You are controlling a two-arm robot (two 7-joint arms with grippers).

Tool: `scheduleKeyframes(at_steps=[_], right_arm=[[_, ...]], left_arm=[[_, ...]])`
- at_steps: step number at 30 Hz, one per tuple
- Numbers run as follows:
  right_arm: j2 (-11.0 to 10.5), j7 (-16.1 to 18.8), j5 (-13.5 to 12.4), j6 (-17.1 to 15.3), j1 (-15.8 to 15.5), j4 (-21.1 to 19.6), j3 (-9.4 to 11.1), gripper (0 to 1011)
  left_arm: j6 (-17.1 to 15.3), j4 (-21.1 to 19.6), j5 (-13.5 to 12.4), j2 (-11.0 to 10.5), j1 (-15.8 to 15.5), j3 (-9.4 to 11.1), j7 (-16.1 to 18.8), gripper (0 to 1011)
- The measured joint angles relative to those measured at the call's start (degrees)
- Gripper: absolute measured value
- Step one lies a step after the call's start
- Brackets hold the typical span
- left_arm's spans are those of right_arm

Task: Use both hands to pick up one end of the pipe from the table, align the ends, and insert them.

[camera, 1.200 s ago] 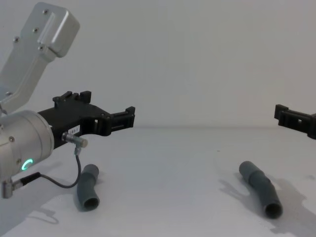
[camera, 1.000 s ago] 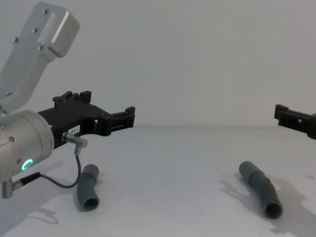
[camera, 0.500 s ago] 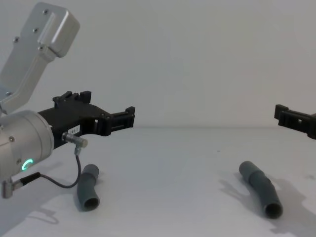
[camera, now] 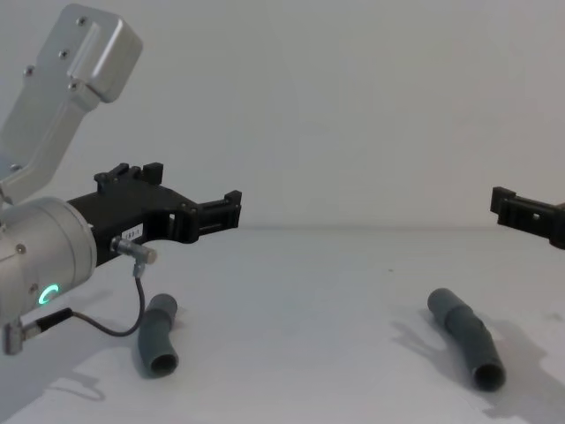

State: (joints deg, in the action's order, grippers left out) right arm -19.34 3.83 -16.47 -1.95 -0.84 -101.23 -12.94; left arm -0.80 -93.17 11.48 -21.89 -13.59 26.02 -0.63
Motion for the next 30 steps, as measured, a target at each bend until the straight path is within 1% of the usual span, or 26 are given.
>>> scheduleKeyframes(at_steps=[30], right_arm=[[0.0, 0.0, 0.0, 0.0, 0.0, 0.0, 0.0, 1002]], left_arm=[[0.0, 0.0, 0.0, 0.0, 0.0, 0.0, 0.0, 1002]])
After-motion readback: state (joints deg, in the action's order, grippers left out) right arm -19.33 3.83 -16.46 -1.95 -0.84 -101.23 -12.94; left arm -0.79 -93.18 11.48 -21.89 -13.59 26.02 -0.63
